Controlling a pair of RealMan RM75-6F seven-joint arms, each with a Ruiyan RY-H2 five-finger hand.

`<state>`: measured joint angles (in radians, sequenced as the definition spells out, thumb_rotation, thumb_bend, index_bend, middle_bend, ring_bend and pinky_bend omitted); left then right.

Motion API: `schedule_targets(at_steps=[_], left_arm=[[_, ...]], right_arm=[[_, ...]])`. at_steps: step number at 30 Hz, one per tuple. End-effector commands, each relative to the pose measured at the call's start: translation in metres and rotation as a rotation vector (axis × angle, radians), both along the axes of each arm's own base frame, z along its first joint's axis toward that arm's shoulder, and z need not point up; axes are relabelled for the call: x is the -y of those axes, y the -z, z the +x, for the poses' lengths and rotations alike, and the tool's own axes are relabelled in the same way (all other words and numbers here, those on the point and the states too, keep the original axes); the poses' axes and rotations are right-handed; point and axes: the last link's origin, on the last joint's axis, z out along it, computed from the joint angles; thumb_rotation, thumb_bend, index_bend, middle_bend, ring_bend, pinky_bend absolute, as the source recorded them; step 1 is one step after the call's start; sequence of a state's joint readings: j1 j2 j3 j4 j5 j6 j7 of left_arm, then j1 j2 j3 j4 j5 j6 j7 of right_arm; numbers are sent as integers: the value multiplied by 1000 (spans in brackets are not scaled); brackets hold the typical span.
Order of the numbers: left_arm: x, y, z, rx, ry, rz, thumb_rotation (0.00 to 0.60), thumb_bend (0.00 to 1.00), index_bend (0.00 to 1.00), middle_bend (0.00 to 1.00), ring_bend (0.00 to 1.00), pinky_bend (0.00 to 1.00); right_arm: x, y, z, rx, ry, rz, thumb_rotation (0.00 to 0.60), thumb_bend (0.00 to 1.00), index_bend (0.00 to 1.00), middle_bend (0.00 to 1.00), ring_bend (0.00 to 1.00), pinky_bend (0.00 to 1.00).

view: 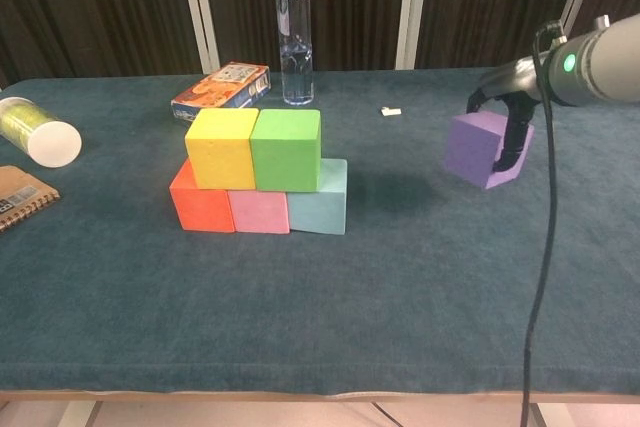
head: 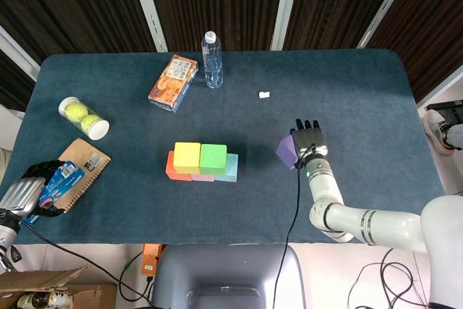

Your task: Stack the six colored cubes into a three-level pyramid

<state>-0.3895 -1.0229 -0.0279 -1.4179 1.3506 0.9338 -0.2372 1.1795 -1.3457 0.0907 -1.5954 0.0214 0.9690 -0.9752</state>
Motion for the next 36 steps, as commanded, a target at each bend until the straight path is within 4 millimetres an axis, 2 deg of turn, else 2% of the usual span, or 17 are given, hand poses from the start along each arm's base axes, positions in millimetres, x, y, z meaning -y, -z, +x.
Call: schedule_targets(at_steps=[1, 10, 16, 22, 29, 36], left_arm=[[3, 1, 2, -4, 9, -4, 600, 125, 103, 60, 0, 70], [8, 3, 4, -6, 23, -7, 600, 126, 103, 60, 0, 70], [9, 1, 3, -4, 23, -4, 600, 126, 103, 60, 0, 70], [11, -1, 0, 0, 15, 2, 600, 126, 103, 60, 0, 70], [12, -2, 1, 5, 21, 6, 600, 126, 104, 60, 0, 70], [13, 0, 4, -1, 22, 9, 600, 125, 104, 60, 0, 70]], right_arm=[[-3, 3, -5, -20, 11, 8, 600, 185, 497, 0, 0, 0], [-6, 17, -11, -37, 15, -1, 600, 185, 435, 0, 0, 0], [-7, 24, -15, -23, 17, -11, 600, 185, 190, 0, 0, 0], [-13, 28, -17, 22, 34, 33, 600, 185, 81, 0, 0, 0], [-22, 14, -18, 57, -1, 52, 600, 183, 27, 0, 0, 0], [-19, -9, -28, 98, -116, 30, 600, 175, 29, 0, 0, 0]])
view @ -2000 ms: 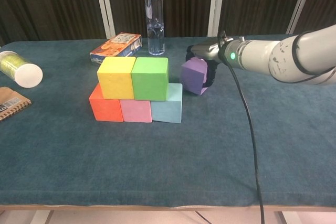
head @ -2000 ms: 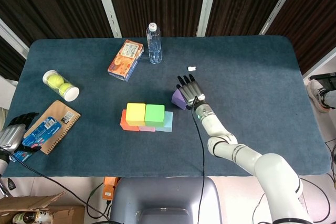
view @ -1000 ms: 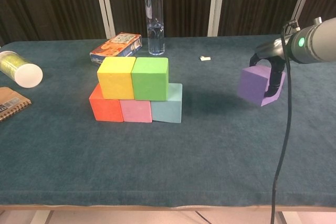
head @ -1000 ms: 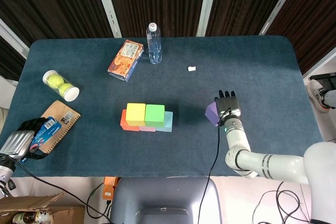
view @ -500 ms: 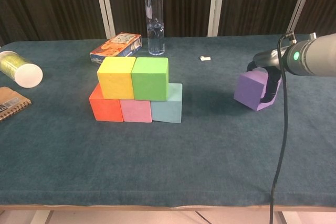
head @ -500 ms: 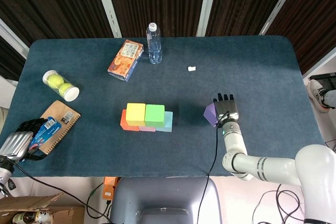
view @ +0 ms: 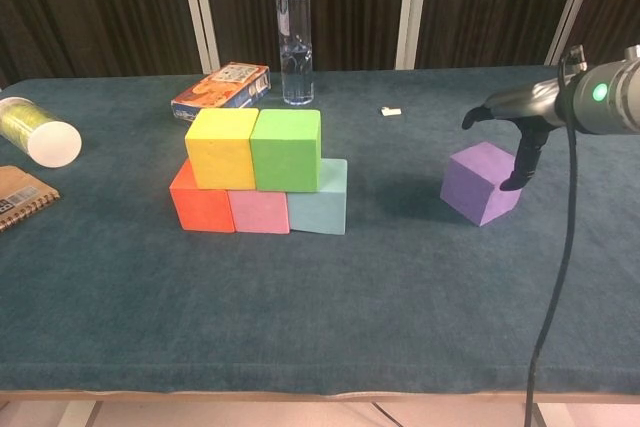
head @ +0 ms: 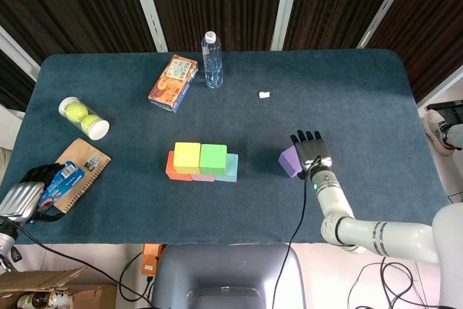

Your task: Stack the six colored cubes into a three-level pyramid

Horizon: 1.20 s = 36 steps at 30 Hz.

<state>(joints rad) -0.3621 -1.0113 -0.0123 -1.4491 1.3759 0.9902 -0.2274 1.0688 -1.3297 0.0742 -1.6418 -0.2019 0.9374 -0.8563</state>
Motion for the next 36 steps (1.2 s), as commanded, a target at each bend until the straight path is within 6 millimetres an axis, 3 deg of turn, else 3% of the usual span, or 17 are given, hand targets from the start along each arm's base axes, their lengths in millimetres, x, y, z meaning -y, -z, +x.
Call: schedule_targets(at_steps=[1, 8, 15, 22, 29, 36], left_arm=[[-1, 2, 1, -6, -1, 1, 600, 125, 103, 60, 0, 70], [-15, 11, -1, -24, -43, 6, 600, 126, 103, 60, 0, 70], [-28, 19, 3, -45, -63, 7, 600, 126, 104, 60, 0, 70], [-31, 23, 7, -60, -75, 7, 600, 126, 104, 60, 0, 70], [-33, 29, 10, -68, -76, 3, 600, 126, 103, 60, 0, 70], [-36, 31, 13, -66, -87, 7, 600, 126, 101, 60, 0, 70]], right_arm=[[1, -15, -13, 16, -85, 0, 600, 175, 29, 0, 0, 0], [12, -24, -37, -14, -238, 35, 600, 173, 35, 0, 0, 0], [11, -31, -63, 26, -197, 98, 600, 172, 34, 0, 0, 0], [13, -39, -72, 64, -182, 117, 600, 172, 33, 0, 0, 0], [25, -21, -69, 86, -200, 143, 600, 172, 38, 0, 0, 0], [30, 0, -65, 88, -216, 184, 600, 173, 113, 0, 0, 0]])
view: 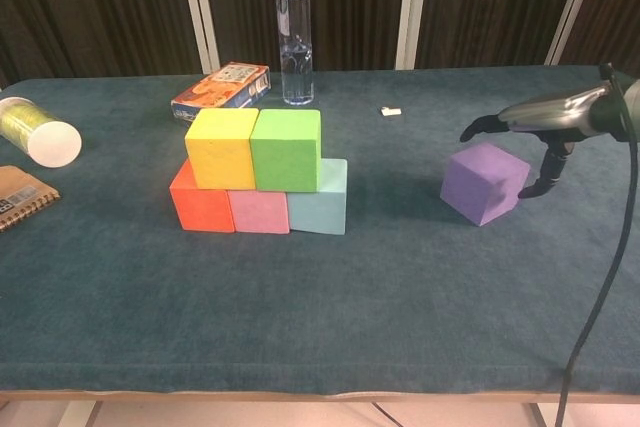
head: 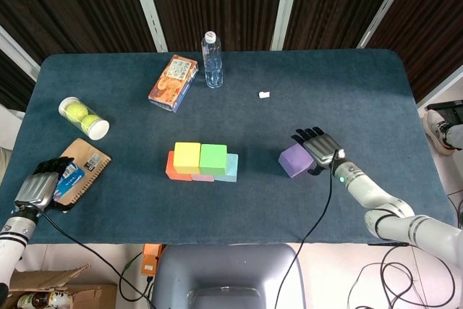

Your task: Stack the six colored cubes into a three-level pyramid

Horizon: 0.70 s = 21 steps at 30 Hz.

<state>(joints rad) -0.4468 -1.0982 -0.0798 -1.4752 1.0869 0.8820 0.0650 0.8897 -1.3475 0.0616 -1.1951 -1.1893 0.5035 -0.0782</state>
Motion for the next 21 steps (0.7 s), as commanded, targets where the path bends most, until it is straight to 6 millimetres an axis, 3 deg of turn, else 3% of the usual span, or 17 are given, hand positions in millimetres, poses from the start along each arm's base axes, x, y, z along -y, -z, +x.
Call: schedule_targets(at_steps=[1, 8, 14, 17, 21], left_arm=[[-3, 3, 3, 2, -1, -7, 600, 126, 98, 60, 0, 70], [-4, 9, 6, -2, 3, -34, 600, 126, 92, 60, 0, 70], [-2, 7, 4, 2, -2, -35, 600, 132, 89, 60, 0, 70], [0, 7, 3, 7, 3, -35, 600, 133, 88, 60, 0, 70], [2, 7, 1, 6, 15, -41, 600, 136, 88, 60, 0, 70]], right_arm=[[3, 8, 3, 4, -7, 13, 600, 173, 117, 0, 0, 0], [7, 13, 5, 3, -11, 22, 600, 173, 214, 0, 0, 0], [8, 11, 4, 61, 29, 5, 600, 178, 414, 0, 0, 0], [5, 6, 3, 103, 58, -11, 600, 182, 496, 0, 0, 0], [2, -11, 8, 145, 67, -56, 600, 182, 513, 0, 0, 0]])
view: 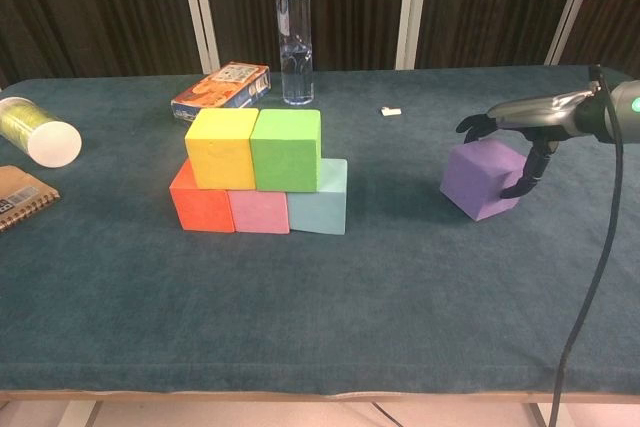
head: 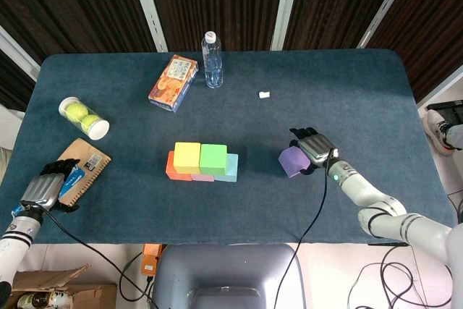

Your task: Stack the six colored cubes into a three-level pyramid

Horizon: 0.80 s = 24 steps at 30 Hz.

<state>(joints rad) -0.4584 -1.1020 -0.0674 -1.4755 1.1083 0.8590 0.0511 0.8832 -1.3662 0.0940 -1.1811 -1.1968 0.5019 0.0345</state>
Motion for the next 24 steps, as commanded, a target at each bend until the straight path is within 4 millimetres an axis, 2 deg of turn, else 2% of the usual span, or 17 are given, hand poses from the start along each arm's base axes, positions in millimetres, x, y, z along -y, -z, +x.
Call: schedule_targets(at_steps=[1, 4, 7, 12, 18, 24], left_arm=[[2, 0, -1, 0, 10, -3, 600, 136, 89, 60, 0, 70], [3, 1, -2, 7, 22, -6, 600, 138, 88, 60, 0, 70], [6, 2, -4, 17, 28, -11, 600, 139, 88, 60, 0, 70], [10, 3, -8, 34, 32, -15, 600, 139, 88, 60, 0, 70], [16, 2, -14, 47, 23, -10, 600, 140, 88, 60, 0, 70], [23, 4, -32, 46, -12, -2, 600, 141, 88, 60, 0, 70]], right_arm=[[-2, -20, 5, 36, 4, -64, 600, 182, 514, 0, 0, 0], [-7, -37, 17, 59, -1, -128, 600, 182, 514, 0, 0, 0], [-14, -53, 38, 85, -2, -186, 600, 182, 516, 0, 0, 0], [-21, -69, 94, 156, 42, -247, 600, 182, 522, 0, 0, 0], [-29, -68, 158, 249, 131, -280, 600, 182, 523, 0, 0, 0], [-33, -62, 193, 291, 215, -257, 600, 182, 529, 0, 0, 0]])
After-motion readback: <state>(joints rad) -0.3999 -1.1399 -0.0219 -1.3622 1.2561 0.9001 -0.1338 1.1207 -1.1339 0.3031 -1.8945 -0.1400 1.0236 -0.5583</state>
